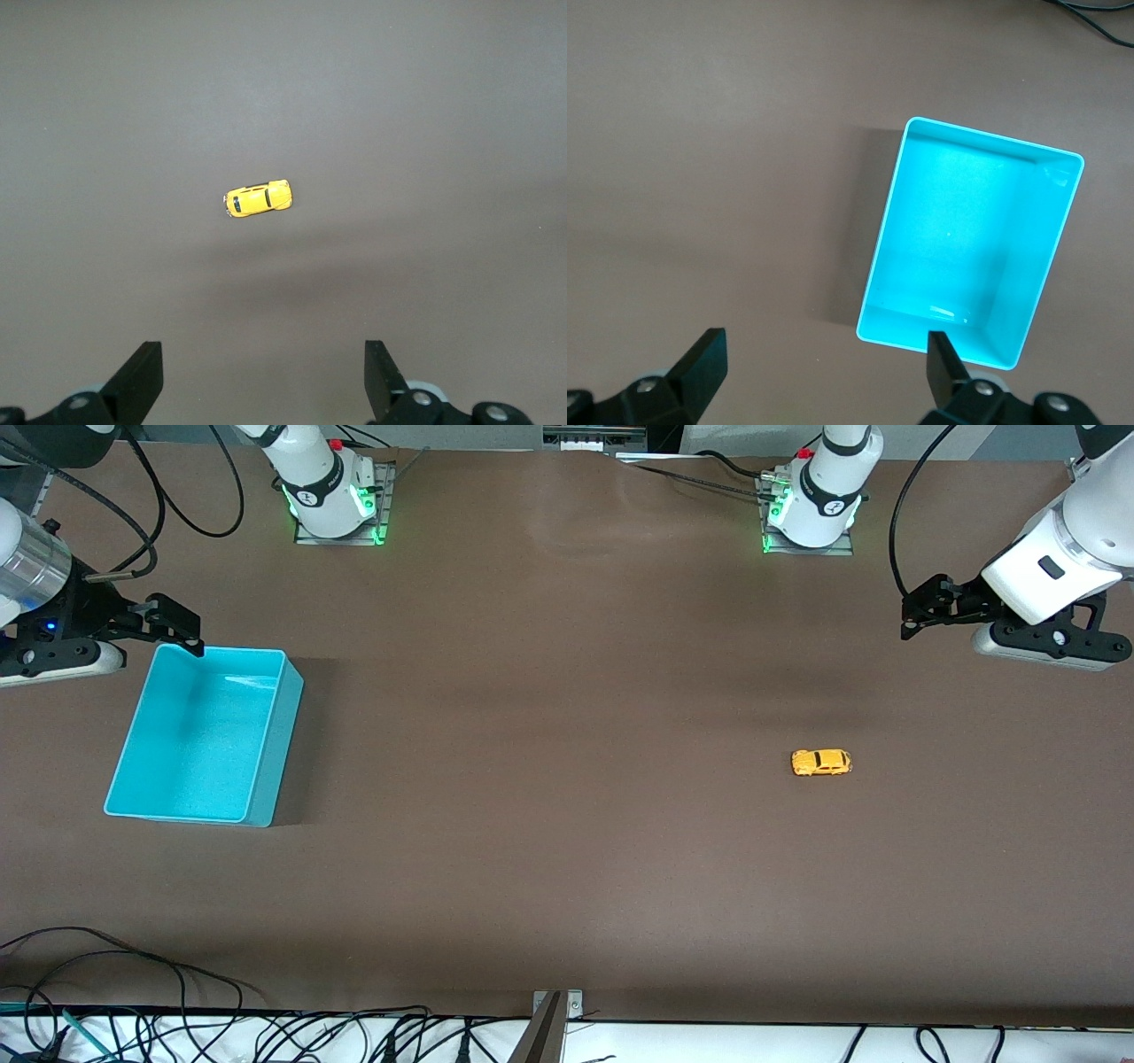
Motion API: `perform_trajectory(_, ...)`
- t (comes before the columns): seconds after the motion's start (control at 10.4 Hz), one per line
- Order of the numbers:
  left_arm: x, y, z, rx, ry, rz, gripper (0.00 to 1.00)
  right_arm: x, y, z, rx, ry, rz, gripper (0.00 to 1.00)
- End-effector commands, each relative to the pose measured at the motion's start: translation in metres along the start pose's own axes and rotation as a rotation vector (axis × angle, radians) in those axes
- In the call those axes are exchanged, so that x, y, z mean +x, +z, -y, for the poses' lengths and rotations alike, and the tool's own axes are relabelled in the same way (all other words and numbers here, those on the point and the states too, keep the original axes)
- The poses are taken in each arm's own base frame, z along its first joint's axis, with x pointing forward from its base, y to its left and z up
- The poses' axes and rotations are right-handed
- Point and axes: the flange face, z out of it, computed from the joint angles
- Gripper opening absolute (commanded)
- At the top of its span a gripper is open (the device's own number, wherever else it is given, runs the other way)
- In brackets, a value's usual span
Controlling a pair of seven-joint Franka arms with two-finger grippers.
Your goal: Wind up and store yellow beetle car
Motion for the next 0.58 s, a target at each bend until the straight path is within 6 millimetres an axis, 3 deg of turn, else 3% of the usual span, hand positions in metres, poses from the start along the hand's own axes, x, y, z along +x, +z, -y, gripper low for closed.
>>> perform_trajectory(0.0,-0.0006,-0.0019,0.0015,0.017,-0.006,0.013,1.0,-0.0027,-0.0008,-0.0001,-0.014,-0.006,-0.004,1.0)
perform_trajectory(0.48,-0.0002,-0.0019,0.0024,0.017,-0.008,0.013,1.0,-0.0022,0.0,-0.0001,-0.014,-0.012,-0.002,1.0)
